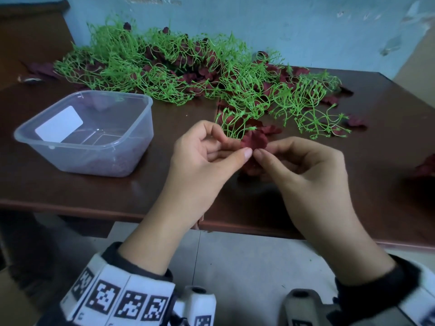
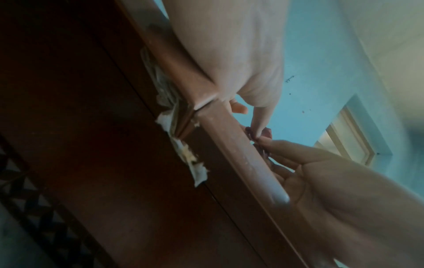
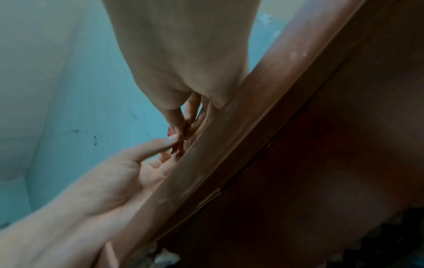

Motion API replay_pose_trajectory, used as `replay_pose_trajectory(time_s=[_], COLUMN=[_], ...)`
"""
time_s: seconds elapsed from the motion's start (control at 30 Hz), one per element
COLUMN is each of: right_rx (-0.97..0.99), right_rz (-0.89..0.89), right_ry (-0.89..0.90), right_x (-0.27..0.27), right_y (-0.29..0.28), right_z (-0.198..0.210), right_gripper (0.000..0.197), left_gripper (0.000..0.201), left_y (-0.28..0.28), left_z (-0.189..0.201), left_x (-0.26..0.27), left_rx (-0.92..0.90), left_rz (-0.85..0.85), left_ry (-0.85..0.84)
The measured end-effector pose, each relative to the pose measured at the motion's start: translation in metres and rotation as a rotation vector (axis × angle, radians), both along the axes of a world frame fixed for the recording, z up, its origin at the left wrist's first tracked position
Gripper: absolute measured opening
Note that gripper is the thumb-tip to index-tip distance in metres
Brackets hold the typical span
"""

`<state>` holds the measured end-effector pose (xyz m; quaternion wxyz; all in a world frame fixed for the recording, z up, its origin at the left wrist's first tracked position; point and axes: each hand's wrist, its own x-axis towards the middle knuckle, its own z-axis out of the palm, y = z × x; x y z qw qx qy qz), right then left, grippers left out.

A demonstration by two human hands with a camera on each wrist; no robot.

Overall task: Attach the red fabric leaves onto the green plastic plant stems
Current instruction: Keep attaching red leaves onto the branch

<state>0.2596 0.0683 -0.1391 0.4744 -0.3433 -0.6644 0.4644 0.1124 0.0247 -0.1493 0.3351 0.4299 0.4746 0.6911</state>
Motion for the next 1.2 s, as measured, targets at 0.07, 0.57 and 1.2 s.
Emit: replay_pose_trajectory(time_s=[0.07, 0.57, 1.2], right_rx=[0.103, 0.323, -0.385], right_rz=[-0.062, -0.185, 0.002], right_ry=[-0.092, -0.224, 0.229], right_x=[-0.002, 0.006, 0.003], right_y=[-0.003, -0.004, 0.012], right_z=[-0.001, -0.001, 0.007], right_gripper=[0.007, 0.006, 0.02], left_gripper=[0.031, 0.027, 0.038], left_y=[-0.001, -0.002, 0.007], left_z=[0.0, -0.002, -0.004], left_x=[0.001, 0.003, 0.0], left_rx=[0.003, 0.012, -0.164], left_rz=[-0.013, -0.015, 0.34], left_ry=[0.055, 0.171, 0.521])
